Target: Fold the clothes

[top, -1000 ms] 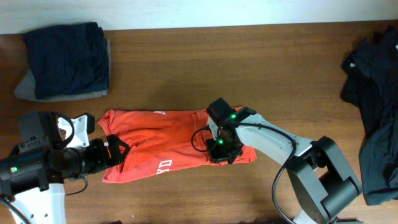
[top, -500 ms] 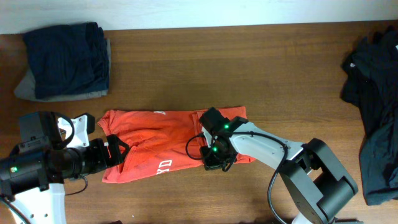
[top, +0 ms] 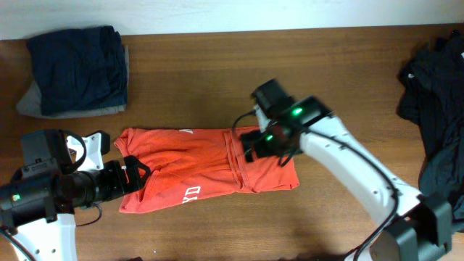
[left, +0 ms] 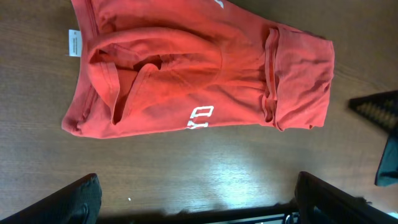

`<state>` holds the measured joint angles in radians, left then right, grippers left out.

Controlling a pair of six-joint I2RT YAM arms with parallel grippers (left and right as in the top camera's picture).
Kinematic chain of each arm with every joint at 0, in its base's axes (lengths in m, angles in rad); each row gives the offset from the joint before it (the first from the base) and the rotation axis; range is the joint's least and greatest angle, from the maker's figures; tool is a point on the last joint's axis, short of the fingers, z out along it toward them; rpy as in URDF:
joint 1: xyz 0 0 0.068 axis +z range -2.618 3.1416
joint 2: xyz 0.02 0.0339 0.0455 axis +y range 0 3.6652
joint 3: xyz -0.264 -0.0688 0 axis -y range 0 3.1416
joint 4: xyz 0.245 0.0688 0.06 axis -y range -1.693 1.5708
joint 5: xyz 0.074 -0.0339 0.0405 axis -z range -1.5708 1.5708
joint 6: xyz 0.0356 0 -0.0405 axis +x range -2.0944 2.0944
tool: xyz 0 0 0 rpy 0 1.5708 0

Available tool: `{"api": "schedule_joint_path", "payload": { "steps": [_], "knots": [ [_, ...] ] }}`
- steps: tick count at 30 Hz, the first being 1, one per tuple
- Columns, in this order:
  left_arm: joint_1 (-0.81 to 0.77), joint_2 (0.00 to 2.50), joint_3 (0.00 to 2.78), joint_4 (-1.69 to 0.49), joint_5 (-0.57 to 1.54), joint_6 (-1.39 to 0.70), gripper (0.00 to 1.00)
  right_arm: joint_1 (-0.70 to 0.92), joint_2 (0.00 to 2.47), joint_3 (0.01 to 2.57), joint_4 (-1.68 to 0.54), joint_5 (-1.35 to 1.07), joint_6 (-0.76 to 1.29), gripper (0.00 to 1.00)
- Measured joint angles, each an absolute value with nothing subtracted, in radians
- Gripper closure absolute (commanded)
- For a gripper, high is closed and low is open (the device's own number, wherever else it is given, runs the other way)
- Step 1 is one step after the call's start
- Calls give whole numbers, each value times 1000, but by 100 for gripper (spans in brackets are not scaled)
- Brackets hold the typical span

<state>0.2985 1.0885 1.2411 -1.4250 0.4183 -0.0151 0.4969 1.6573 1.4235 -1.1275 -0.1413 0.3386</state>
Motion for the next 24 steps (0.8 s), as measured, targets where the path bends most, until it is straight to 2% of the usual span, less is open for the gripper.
{"api": "schedule_joint_path", "payload": {
  "steps": [12,24],
  "knots": [
    [299,1108,1241,-1391,418,-15,1,205,1745,1406,-1113,-109,121,1],
    [299,1158,1240,-1394,419,-15,1,179,1921,1401,-1087,-239,20,0]
  ]
}}
